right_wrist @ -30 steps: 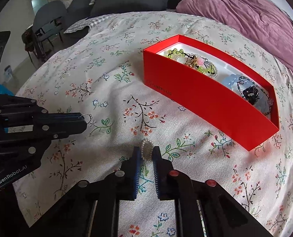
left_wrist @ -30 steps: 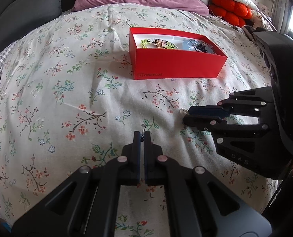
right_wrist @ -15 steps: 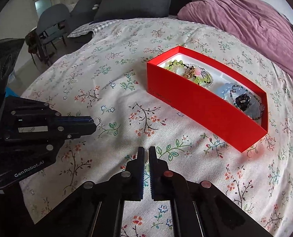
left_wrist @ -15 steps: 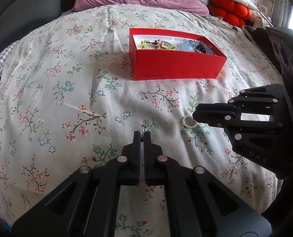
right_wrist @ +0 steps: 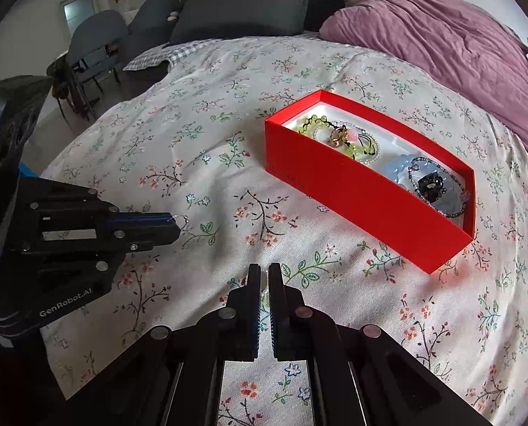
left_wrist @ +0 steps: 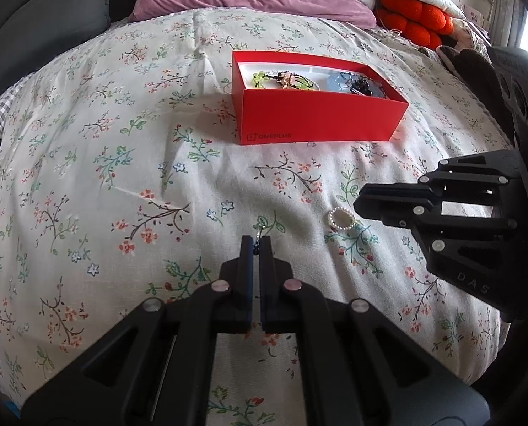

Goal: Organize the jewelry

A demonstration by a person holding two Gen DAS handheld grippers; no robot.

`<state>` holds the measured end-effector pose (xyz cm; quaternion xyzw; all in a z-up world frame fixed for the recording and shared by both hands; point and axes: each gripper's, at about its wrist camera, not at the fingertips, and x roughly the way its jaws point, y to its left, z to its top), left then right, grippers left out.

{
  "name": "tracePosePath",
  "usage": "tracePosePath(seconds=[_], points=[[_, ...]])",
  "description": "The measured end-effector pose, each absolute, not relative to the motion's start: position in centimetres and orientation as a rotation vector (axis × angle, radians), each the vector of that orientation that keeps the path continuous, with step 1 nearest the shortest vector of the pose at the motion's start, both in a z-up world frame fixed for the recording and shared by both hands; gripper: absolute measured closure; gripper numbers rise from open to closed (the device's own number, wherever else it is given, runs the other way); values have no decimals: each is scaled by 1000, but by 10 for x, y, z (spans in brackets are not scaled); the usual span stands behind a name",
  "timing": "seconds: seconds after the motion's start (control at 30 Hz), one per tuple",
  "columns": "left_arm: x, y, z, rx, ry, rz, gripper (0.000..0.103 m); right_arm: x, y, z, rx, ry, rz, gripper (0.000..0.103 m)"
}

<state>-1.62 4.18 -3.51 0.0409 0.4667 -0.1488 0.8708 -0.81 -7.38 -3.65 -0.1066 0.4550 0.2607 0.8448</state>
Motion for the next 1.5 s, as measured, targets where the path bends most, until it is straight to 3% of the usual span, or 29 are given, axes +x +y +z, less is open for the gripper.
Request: tracePosePath(seconds=[0.17, 0.2, 0.27, 0.3, 0.6, 0.67, 0.83, 1.0, 1.5], points=[[-16, 43, -36, 84, 976, -312, 99, -4, -72, -50, -245, 1014, 545, 87], [-16, 43, -36, 85, 976, -311, 99, -4, -72, -52, -252, 1023, 541, 79], [-16, 43, -36, 85, 976, -311, 99, -4, -71, -55, -254, 1029, 537, 53], [-16, 43, -35, 85, 976, -311, 99, -4, -72, -55, -250, 1022, 534, 34], [-15, 45, -35, 79, 976, -305, 99, -3, -62, -66, -280, 1010, 543, 32], [-15, 45, -35, 78, 974, -307, 99, -1, -62, -67, -280, 1005, 544, 33], [-16, 45, -34, 77, 975, -308, 99, -1, -58, -65, -273, 999, 569, 65], [-16, 46, -34, 75, 974, -307, 99, -4, -53, -63, -276, 1000, 595, 89], [-16, 46, -33, 76, 974, -307, 99, -6, -55, -58, -262, 997, 603, 100]])
